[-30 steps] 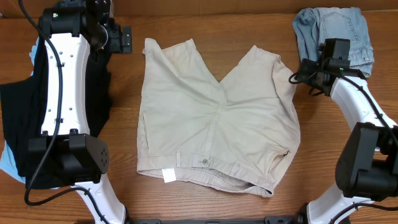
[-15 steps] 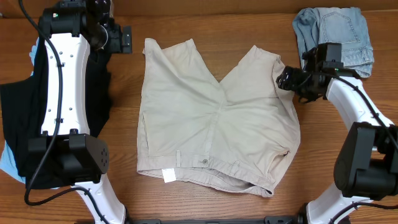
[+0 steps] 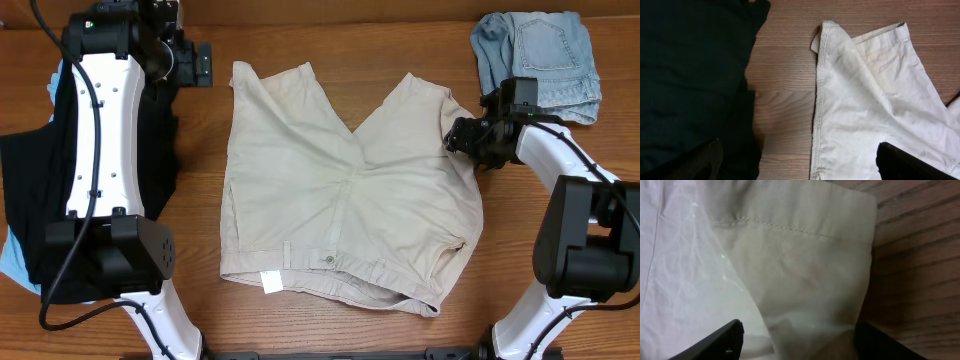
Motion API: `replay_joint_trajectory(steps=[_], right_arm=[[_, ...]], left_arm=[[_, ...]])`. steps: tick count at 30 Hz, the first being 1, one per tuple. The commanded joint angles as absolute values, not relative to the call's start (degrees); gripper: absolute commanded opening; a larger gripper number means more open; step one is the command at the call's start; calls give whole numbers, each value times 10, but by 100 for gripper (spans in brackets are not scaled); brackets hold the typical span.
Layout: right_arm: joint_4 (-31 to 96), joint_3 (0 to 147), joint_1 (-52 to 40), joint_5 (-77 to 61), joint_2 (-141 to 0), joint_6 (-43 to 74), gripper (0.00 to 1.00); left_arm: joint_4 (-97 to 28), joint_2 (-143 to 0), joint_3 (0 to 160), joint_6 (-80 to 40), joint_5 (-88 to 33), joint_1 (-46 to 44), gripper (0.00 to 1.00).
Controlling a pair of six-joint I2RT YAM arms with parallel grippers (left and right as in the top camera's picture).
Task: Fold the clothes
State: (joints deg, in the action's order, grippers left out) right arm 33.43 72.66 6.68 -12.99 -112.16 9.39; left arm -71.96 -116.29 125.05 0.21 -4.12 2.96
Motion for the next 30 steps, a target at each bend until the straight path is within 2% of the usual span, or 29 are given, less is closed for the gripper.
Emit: replay_joint_trajectory(steps=[1,8,12,24,30], right_arm=[[316,725,69,-106,-1123,107,74],[298,725,73,-15,-1123,110,74],[284,724,72,-16,-1123,110,73],[279,724,71,-59,-1162,123,52],[265,725,73,-61,-1162,127,36]], left_arm=[[-720,-1170,1247,11,-45,26,100],[-720,-1170,1247,11,-46,26,100],[-720,-1170,1247,11,-45,26,100],[-724,-1170,1247,11,-45,26,100],[-724,-1170,1247,11,-45,26,100]])
